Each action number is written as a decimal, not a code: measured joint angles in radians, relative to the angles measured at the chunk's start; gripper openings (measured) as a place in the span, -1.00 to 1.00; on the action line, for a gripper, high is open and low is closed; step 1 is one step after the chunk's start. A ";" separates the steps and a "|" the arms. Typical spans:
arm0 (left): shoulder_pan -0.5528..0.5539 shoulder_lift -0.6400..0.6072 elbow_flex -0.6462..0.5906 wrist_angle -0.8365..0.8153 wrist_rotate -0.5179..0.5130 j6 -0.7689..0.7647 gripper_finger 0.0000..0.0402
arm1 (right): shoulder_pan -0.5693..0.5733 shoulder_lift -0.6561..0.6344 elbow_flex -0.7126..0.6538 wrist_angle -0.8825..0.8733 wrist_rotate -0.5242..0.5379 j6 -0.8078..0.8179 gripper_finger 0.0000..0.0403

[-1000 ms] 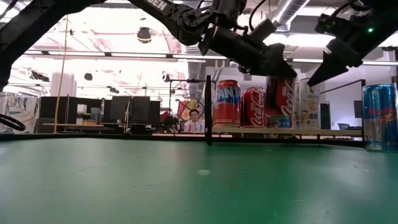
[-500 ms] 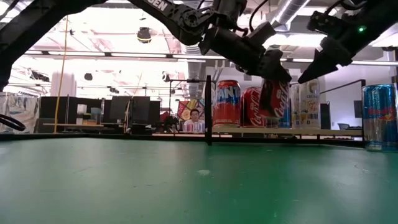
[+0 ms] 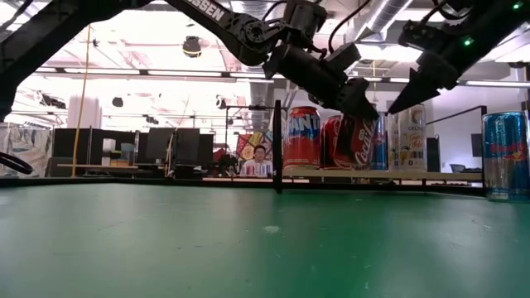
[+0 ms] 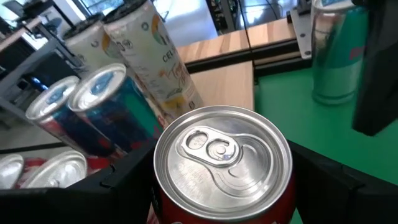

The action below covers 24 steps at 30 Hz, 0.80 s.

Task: Place canned beverage on shelf
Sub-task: Put the red white soda can on the shelf aligned with the other red white soda cans

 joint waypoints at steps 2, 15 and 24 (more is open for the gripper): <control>0.001 0.001 0.000 -0.005 0.006 -0.007 0.40 | -0.012 0.000 0.000 0.010 -0.002 -0.011 -0.90; 0.002 0.003 0.000 -0.004 -0.010 -0.018 0.57 | -0.056 0.000 0.000 0.033 -0.075 -0.057 -0.90; 0.002 0.003 0.003 -0.003 -0.021 -0.018 0.70 | -0.056 0.000 0.000 0.033 -0.079 -0.057 -0.90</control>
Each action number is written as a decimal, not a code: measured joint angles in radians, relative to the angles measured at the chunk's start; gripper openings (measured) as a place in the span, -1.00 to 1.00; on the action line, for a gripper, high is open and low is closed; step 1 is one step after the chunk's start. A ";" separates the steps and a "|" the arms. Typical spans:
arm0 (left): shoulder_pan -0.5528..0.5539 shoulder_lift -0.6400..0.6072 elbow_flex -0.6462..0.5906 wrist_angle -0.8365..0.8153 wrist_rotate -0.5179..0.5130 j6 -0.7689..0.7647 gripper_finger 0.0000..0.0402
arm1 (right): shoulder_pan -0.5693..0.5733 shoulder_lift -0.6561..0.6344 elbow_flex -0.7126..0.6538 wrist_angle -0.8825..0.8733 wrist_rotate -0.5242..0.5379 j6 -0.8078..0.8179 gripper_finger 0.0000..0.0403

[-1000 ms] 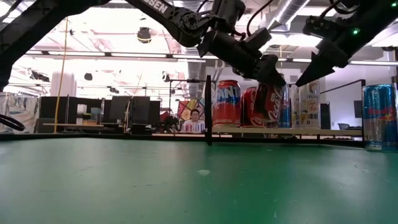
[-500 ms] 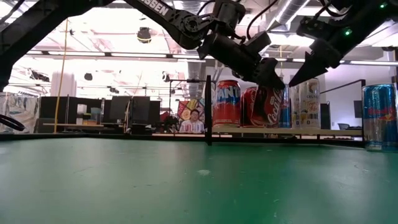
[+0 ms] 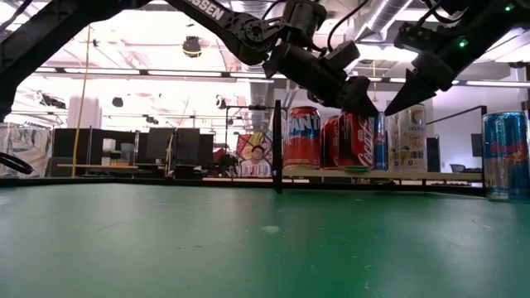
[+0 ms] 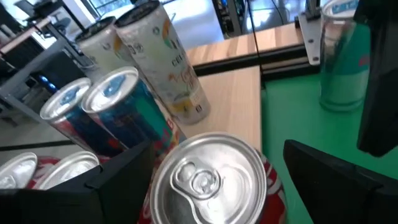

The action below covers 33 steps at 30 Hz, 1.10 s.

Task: Place canned beverage on shelf
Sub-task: Put the red white soda can on the shelf aligned with the other red white soda cans

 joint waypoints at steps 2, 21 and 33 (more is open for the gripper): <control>0.000 0.000 0.000 0.004 0.000 0.001 0.68 | 0.000 0.000 0.000 0.000 0.000 0.000 -0.90; -0.077 -0.151 0.036 -0.200 -0.108 0.167 0.66 | -0.033 0.082 -0.001 0.021 -0.083 -0.022 -0.90; -0.026 -0.728 -0.277 -0.612 -0.334 -0.005 0.44 | -0.140 0.091 -0.001 0.109 -0.190 -0.142 -0.90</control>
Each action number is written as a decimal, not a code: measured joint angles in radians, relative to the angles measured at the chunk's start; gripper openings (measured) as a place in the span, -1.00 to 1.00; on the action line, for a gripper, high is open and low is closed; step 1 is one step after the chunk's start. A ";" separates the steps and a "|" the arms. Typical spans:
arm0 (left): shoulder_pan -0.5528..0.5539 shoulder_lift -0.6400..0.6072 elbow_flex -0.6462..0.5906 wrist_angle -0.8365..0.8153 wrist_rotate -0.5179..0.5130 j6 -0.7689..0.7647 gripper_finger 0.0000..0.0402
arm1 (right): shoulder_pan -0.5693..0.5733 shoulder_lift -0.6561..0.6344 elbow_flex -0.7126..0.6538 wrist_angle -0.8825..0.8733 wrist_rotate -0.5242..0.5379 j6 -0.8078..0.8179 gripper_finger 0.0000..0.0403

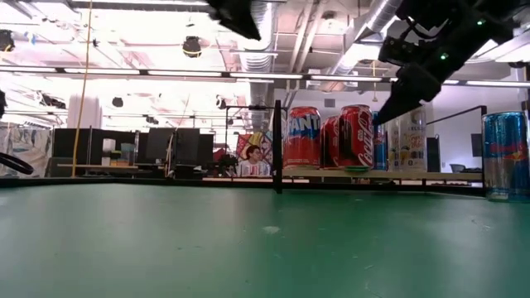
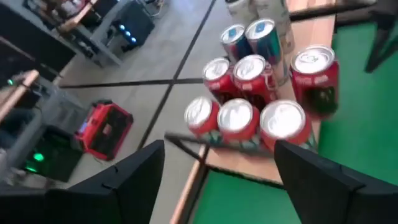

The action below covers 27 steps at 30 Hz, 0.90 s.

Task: Place canned beverage on shelf
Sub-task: Put the red white soda can on the shelf aligned with the other red white soda cans

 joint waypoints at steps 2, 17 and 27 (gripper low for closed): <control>0.009 -0.125 -0.143 0.066 0.012 -0.045 0.39 | -0.028 0.006 0.000 0.031 -0.039 -0.018 -0.90; 0.011 -0.720 -1.119 0.981 0.322 -0.191 -0.43 | -0.098 0.007 0.000 0.057 -0.102 -0.023 -0.90; 0.011 -0.871 -1.347 1.088 0.383 -0.347 -0.97 | -0.101 0.007 0.000 0.073 -0.102 -0.014 -0.90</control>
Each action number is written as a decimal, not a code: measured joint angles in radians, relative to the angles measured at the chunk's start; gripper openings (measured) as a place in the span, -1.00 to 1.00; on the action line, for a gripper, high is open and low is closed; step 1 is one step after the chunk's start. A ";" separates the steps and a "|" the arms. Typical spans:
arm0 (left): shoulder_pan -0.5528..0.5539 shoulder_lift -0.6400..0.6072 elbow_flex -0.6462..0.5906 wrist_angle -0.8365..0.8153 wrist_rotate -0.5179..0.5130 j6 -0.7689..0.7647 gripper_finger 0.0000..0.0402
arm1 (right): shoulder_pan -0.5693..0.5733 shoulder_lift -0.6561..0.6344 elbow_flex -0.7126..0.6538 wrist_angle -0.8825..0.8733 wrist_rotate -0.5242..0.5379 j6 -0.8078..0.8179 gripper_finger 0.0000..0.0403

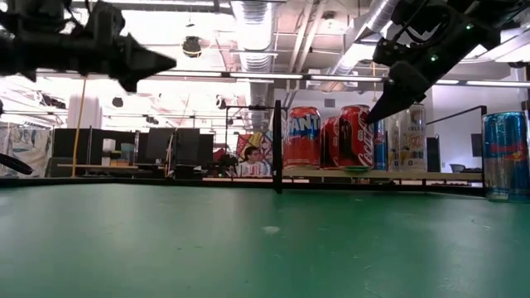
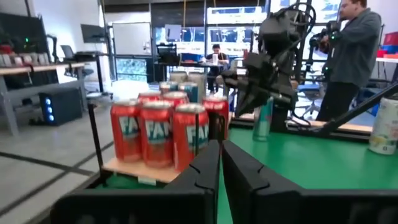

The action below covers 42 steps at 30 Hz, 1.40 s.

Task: Place canned beverage on shelf
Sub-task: Put the red white soda can on the shelf aligned with the other red white soda cans

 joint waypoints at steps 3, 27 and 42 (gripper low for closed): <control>0.000 -0.042 -0.069 0.036 -0.005 -0.022 -0.99 | -0.011 0.000 0.000 -0.002 0.000 0.001 -0.90; 0.000 -0.130 -0.094 0.033 -0.029 -0.002 -1.00 | -0.087 0.002 0.000 0.084 -0.024 -0.021 -0.90; 0.000 -0.130 -0.094 0.032 -0.028 0.006 -1.00 | -0.057 0.044 0.001 0.104 -0.042 -0.017 -0.90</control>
